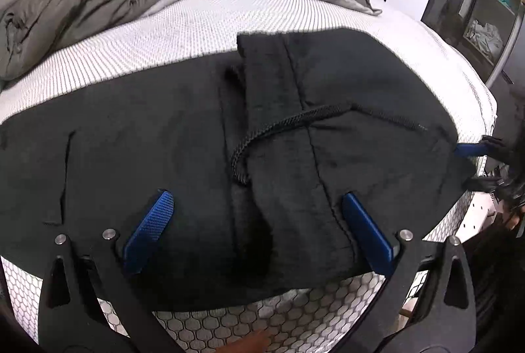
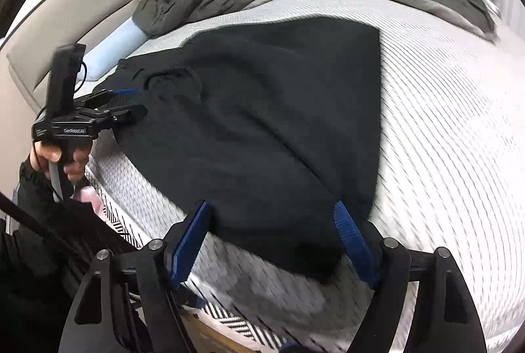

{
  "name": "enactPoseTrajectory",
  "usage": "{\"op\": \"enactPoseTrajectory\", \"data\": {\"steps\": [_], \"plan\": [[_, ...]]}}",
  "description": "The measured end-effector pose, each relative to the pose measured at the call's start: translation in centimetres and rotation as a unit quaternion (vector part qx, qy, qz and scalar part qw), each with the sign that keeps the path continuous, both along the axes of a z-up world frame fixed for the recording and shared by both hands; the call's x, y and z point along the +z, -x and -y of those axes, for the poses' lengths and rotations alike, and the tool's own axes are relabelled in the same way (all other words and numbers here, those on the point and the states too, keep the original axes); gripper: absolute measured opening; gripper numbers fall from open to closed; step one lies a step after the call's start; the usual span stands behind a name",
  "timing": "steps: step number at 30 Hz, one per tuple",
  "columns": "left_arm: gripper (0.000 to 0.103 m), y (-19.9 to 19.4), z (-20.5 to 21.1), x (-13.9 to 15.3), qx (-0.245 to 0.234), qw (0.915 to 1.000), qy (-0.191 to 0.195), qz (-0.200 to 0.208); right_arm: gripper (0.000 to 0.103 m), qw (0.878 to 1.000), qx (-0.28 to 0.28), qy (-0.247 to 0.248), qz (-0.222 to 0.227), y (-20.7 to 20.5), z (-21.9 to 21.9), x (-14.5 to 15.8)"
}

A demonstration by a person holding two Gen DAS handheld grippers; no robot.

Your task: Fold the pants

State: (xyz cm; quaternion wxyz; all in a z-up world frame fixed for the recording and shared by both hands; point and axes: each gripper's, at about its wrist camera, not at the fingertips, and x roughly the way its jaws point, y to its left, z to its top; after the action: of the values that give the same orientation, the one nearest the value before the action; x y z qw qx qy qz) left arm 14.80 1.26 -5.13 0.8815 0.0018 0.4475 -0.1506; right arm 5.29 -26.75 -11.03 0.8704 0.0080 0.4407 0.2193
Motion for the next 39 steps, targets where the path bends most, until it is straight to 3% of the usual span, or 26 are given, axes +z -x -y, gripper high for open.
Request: {"op": "enactPoseTrajectory", "data": {"steps": [4, 7, 9, 10, 11, 12, 15, 17, 21, 23, 26, 27, 28, 30, 31, 35, 37, 39], "plan": [[0.102, 1.4, -1.4, 1.3, 0.006, 0.9991, 0.032, 0.025, 0.079, 0.999, 0.003, -0.041, 0.034, 2.3, 1.7, 2.3], [0.102, 0.5, -2.3, 1.8, 0.026, 0.9971, 0.066, 0.028, 0.079, 0.996, -0.038, -0.062, 0.047, 1.7, 3.6, 2.9], [0.102, -0.1, -2.1, 1.5, 0.031, 0.9979, 0.055, 0.015, 0.073, 0.996, -0.060, -0.067, 0.025, 0.4, 4.1, 1.5], [0.102, -0.5, -1.9, 1.3, 0.034, 0.9984, 0.043, 0.011, 0.058, 0.996, -0.065, -0.057, 0.005, -0.1, 3.8, 0.5], [0.103, -0.7, -1.7, 0.9, 0.038, 0.9989, 0.029, 0.005, 0.052, 0.997, -0.062, -0.037, -0.014, -0.4, 3.3, -0.6], [0.103, -0.7, -1.7, 0.6, 0.040, 0.9991, 0.016, -0.002, 0.051, 0.998, -0.059, -0.013, -0.018, -0.2, 3.0, -1.3], [0.102, -0.8, -1.9, 1.4, 0.047, 0.9986, 0.022, 0.011, 0.053, 0.998, -0.053, -0.019, 0.002, 1.1, 3.4, -0.4], [0.102, -2.3, -1.9, 2.3, 0.045, 0.9981, 0.036, 0.023, 0.075, 0.996, -0.059, -0.055, 0.025, 1.0, 4.0, 0.8], [0.100, -7.9, -1.4, 3.2, 0.045, 0.9944, 0.096, -0.010, 0.078, 0.992, -0.064, -0.103, 0.036, -2.2, 4.6, 2.4], [0.094, -10.3, -0.9, 3.2, 0.041, 0.9931, 0.105, -0.031, 0.078, 0.990, -0.052, -0.122, 0.040, -4.0, 4.5, 2.6], [0.082, -14.1, -0.2, 1.6, 0.041, 0.9867, 0.123, -0.099, 0.078, 0.986, -0.041, -0.159, 0.023, -6.9, 6.4, 2.6], [0.079, -15.2, 0.2, 0.4, 0.029, 0.9806, 0.129, -0.145, 0.078, 0.986, -0.037, -0.160, 0.014, -8.1, 6.7, 2.3], [0.079, -15.7, 0.3, 0.0, 0.024, 0.9790, 0.133, -0.153, 0.078, 0.987, -0.037, -0.156, 0.008, -9.2, 7.1, 2.2], [0.073, -16.0, 0.3, -0.4, 0.004, 0.9807, 0.142, -0.134, 0.078, 0.988, -0.037, -0.150, -0.014, -10.8, 7.0, 1.4], [0.057, -15.9, 0.4, -0.4, -0.005, 0.9809, 0.148, -0.126, 0.078, 0.988, -0.042, -0.144, -0.026, -11.6, 7.0, 1.0], [0.017, -15.9, 0.0, 0.6, -0.016, 0.9814, 0.169, -0.089, 0.078, 0.989, -0.049, -0.134, -0.043, -11.9, 6.9, 0.7], [0.015, -15.4, -0.7, 2.4, -0.022, 0.9778, 0.204, -0.042, 0.078, 0.990, -0.047, -0.128, -0.036, -11.9, 6.5, 1.2], [0.016, -15.3, -1.0, 3.5, -0.006, 0.9833, 0.181, -0.020, 0.078, 0.990, -0.046, -0.132, -0.032, -12.2, 6.1, 1.3]]}}
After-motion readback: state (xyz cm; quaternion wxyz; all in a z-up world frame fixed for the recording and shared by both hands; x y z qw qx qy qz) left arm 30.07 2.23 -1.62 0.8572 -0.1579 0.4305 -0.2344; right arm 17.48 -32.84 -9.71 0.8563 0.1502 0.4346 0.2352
